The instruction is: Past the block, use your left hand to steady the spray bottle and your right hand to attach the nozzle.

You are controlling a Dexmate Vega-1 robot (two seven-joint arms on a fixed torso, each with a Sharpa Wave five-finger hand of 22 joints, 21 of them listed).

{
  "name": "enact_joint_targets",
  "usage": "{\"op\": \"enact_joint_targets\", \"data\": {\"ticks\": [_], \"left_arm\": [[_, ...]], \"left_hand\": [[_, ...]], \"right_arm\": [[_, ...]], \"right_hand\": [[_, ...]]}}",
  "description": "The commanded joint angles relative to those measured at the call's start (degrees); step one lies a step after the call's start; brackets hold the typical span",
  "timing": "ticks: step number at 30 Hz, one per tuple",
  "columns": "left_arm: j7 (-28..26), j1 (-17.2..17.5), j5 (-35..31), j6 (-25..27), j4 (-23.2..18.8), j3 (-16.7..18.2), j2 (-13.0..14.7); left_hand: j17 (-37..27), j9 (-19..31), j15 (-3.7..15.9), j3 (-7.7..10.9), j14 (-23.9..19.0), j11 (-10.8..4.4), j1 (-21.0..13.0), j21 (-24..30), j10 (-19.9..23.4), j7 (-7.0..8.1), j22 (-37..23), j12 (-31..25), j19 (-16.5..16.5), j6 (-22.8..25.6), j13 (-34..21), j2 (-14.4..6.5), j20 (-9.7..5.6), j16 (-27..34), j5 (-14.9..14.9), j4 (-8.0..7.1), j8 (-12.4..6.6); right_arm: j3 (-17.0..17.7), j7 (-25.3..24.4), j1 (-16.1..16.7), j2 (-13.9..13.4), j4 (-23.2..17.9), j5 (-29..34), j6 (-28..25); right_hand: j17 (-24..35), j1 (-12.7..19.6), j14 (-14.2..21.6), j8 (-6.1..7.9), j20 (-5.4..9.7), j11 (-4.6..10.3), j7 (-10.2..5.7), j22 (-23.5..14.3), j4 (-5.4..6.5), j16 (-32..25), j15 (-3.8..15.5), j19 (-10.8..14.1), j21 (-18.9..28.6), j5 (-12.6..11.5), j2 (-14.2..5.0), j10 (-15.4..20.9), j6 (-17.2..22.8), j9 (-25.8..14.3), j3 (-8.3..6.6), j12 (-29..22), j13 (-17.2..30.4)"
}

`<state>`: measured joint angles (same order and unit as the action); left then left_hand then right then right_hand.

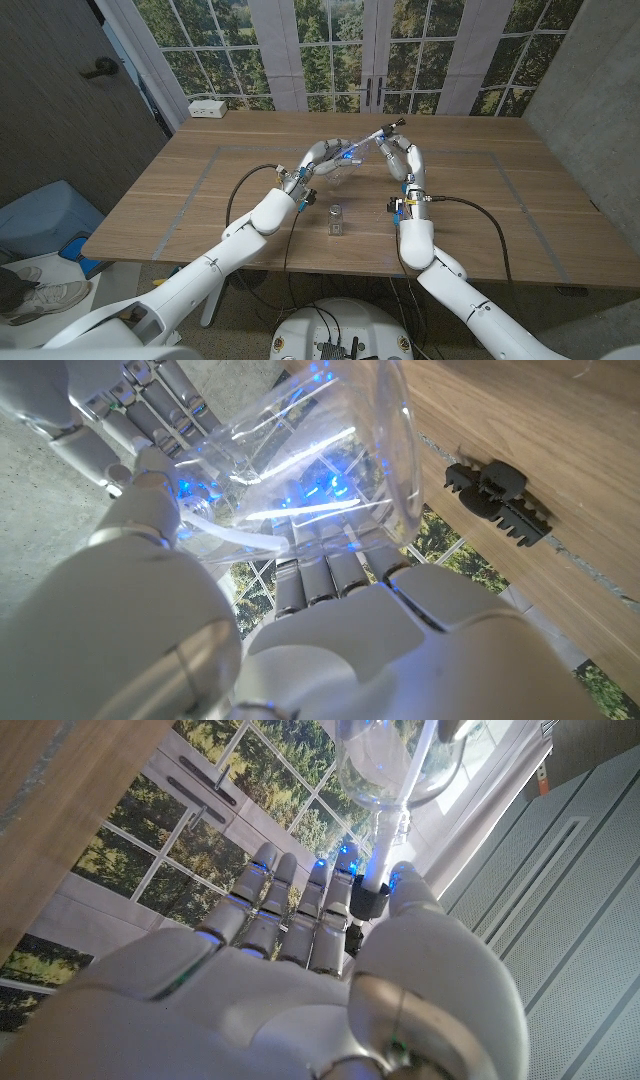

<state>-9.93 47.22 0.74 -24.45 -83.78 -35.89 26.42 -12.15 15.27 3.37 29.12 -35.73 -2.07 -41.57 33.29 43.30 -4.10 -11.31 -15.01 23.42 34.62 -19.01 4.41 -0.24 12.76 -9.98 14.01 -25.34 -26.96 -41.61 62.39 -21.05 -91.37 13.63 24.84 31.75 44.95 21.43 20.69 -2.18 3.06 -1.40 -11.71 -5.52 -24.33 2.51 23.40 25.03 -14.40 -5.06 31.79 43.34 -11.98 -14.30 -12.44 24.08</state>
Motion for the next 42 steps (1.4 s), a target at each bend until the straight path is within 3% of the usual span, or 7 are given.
{"op": "enact_joint_targets", "data": {"ticks": [1,16,24,26,27,31,42], "left_arm": [[-1.73,-0.6,-1.38,-3.18,3.0,-0.51,-1.98],[-5.25,-0.63,-3.5,-8.72,5.98,-0.32,-4.68],[-6.16,0.1,-2.91,-8.71,5.62,0.13,-5.84],[-6.26,0.38,-2.34,-8.38,5.38,0.27,-6.19],[-6.26,0.46,-2.08,-8.29,5.33,0.32,-6.31],[-6.16,0.65,-0.97,-8.55,5.68,0.5,-6.88],[-4.56,0.69,2.35,-8.5,6.63,0.83,-7.83]], "left_hand": [[-0.08,0.25,8.65,5.78,-0.37,-5.78,-7.32,0.59,5.38,4.82,-0.21,0.47,0.0,10.84,-0.31,-15.45,-0.05,0.17,-0.21,-5.62,-5.25],[-0.08,0.63,8.86,6.35,-0.47,-6.08,-6.68,0.85,4.34,5.6,-0.2,0.9,-0.2,9.79,-0.59,-15.78,-0.31,0.06,-0.05,-6.44,-5.31],[-0.1,1.1,9.08,7.2,-1.24,-7.42,-5.8,1.44,4.09,6.89,-0.19,1.03,0.27,8.76,-0.89,-15.97,-0.79,0.18,-0.31,-7.71,-5.51],[-0.07,1.45,9.09,7.54,-2.22,-6.93,-5.35,1.73,5.39,7.17,-0.2,0.57,0.5,8.57,-0.94,-15.96,-1.04,0.44,-0.53,-8.33,-5.8],[0.17,2.06,9.27,8.35,-3.31,-6.64,-5.07,2.13,8.88,7.31,-0.21,-0.67,0.58,8.21,-1.0,-15.86,-1.08,0.47,-0.89,-8.85,-6.31],[0.35,2.25,9.66,9.57,-5.3,-8.0,-4.92,2.79,13.42,7.28,-0.19,-2.17,0.96,7.86,-1.05,-15.96,-1.5,0.72,-1.28,-9.41,-6.68],[0.11,2.51,9.81,10.23,-7.47,-7.58,-5.16,3.44,13.62,6.71,-0.19,-1.99,1.28,6.99,-1.15,-15.93,-1.61,1.35,-1.3,-9.44,-6.86]], "right_arm": [[0.5,4.5,0.78,-3.53,-3.9,-2.4,-2.09],[1.89,4.39,2.32,-4.45,-5.81,-2.64,-0.67],[2.98,6.36,2.76,-5.53,-5.61,-4.56,1.72],[3.39,6.73,3.04,-5.65,-5.74,-5.1,1.94],[3.6,6.45,3.23,-5.52,-5.82,-4.94,1.86],[4.53,5.6,4.38,-5.51,-7.04,-4.05,0.73],[7.6,2.92,8.08,-5.35,-9.69,-3.54,-0.36]], "right_hand": [[0.24,-1.24,-0.58,-0.82,-0.34,-0.24,0.38,-0.04,0.38,0.19,3.92,-0.44,0.18,0.08,-0.26,-0.94,-1.3,0.0,0.45,0.11,0.11],[0.53,-2.23,-0.36,-1.66,-0.16,-0.32,0.77,-0.03,0.39,0.09,4.32,-0.6,0.38,-0.38,-1.67,-0.89,-1.93,-0.04,0.19,-0.3,0.15],[0.41,-3.15,-0.46,-2.2,-0.52,-0.91,1.53,-0.01,0.29,0.36,3.92,-0.67,0.47,-0.52,-1.22,-1.32,-2.47,-0.05,0.54,-0.24,0.06],[0.26,-2.87,-0.45,-2.31,-0.58,-1.01,1.62,-0.01,-0.05,0.52,3.63,-0.67,0.51,-0.72,-1.25,-1.45,-2.5,-0.05,0.33,-0.21,0.02],[0.19,-2.71,-0.46,-2.37,-0.58,-1.02,1.63,-0.01,-0.2,0.61,3.64,-0.7,0.52,-0.82,-1.34,-1.44,-2.55,-0.05,0.18,-0.23,0.0],[0.0,-2.44,-0.41,-2.52,-0.6,-0.99,1.63,-0.01,-0.55,0.81,3.65,-0.72,0.56,-1.1,-1.44,-1.62,-2.6,-0.06,-0.1,-0.22,0.0],[-0.04,-2.22,-0.5,-2.78,-0.53,-0.82,1.59,0.0,-1.05,0.95,3.79,-0.76,0.65,-1.58,-1.73,-1.89,-2.59,-0.07,-0.43,-0.22,-0.05]]}}
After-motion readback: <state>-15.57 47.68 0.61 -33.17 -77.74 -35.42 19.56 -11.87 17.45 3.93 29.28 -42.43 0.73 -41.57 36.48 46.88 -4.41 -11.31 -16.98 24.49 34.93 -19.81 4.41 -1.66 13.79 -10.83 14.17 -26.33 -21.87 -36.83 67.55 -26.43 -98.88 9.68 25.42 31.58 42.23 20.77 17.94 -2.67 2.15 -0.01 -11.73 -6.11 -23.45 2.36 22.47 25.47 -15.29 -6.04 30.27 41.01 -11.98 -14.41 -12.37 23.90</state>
